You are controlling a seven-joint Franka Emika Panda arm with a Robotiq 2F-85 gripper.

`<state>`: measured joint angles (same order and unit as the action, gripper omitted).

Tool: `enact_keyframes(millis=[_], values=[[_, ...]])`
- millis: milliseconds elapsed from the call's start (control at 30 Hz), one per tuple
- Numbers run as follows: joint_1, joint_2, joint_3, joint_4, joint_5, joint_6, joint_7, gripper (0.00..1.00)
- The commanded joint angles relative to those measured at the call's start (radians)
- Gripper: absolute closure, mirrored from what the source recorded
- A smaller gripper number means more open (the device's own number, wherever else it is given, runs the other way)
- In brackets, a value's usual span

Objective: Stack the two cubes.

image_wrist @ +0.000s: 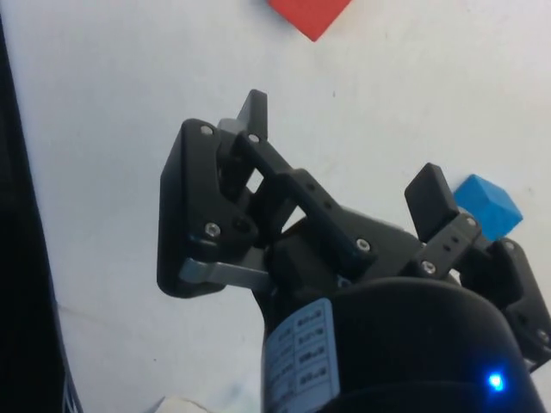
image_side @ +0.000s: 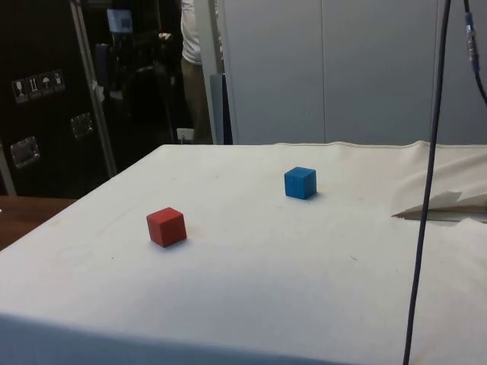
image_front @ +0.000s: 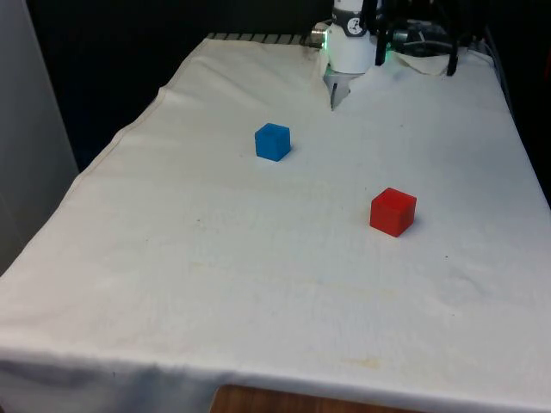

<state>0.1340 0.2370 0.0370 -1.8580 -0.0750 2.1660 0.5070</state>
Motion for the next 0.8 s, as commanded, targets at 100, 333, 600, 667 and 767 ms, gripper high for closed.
enact_keyframes(millis=[100, 333, 600, 667, 767], values=[[-0.004, 0.018, 0.002, -0.015, 0.031, 0.049, -0.001, 0.00], [-0.006, 0.044, 0.003, -0.023, 0.055, 0.086, -0.002, 0.00], [-0.005, 0.093, 0.005, -0.033, 0.084, 0.143, -0.003, 0.00], [-0.004, 0.108, 0.006, -0.032, 0.087, 0.156, -0.002, 0.00], [-0.004, 0.129, 0.009, -0.030, 0.089, 0.173, -0.001, 0.00]])
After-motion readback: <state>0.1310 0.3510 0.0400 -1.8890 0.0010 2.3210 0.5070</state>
